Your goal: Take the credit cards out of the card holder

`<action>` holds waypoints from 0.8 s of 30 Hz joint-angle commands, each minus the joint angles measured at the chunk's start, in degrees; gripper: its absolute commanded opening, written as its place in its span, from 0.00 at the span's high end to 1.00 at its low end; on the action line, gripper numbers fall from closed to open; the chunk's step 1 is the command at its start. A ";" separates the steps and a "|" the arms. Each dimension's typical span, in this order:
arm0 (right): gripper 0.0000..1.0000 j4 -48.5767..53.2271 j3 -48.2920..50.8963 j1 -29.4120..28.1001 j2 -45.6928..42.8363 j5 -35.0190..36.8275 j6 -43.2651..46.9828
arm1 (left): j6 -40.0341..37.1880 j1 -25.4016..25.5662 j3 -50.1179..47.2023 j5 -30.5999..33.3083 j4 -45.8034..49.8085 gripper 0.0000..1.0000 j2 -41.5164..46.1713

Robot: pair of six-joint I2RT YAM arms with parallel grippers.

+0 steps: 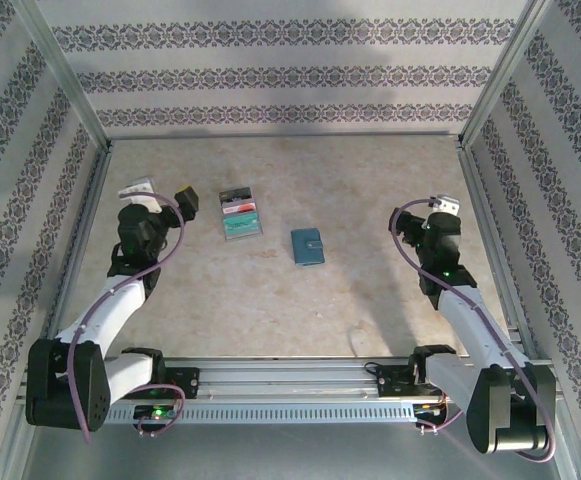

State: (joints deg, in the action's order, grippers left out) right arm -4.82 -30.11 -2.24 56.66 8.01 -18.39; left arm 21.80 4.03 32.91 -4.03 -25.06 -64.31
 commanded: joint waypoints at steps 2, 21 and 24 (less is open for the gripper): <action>0.02 13.11 -3.38 -3.32 -0.66 0.16 -5.31 | 7.90 9.76 3.85 1.77 11.12 0.01 -3.30; 0.13 14.35 -15.37 -18.05 20.38 -11.27 -14.25 | 17.83 33.20 14.38 -3.75 7.73 0.40 -33.55; 0.20 13.79 -18.90 -19.01 26.20 -15.85 -14.39 | 17.83 33.58 15.30 -4.06 7.92 0.47 -36.05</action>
State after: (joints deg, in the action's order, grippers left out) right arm 10.31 -45.74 -20.32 79.33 -2.07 -31.53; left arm 38.37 37.12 46.52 -7.35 -16.05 -98.96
